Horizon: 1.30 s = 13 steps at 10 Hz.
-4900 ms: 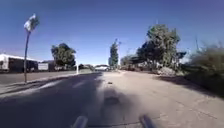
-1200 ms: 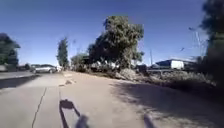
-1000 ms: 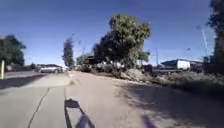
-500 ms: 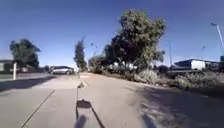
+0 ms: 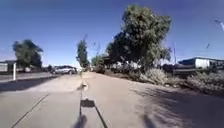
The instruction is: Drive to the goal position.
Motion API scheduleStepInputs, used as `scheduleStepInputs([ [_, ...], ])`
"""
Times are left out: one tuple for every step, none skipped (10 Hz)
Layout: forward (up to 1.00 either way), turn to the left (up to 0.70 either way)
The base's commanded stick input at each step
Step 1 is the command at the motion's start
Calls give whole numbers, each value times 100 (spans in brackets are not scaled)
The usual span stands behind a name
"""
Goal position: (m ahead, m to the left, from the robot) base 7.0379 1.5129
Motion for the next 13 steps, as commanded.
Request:
scheduleStepInputs([
  [100,0],
  [100,0],
  [100,0],
  [100,0],
  [100,0],
  [100,0],
  [100,0],
  [100,0],
  [100,0],
  [100,0],
  [100,0],
  [100,0],
  [100,0],
])
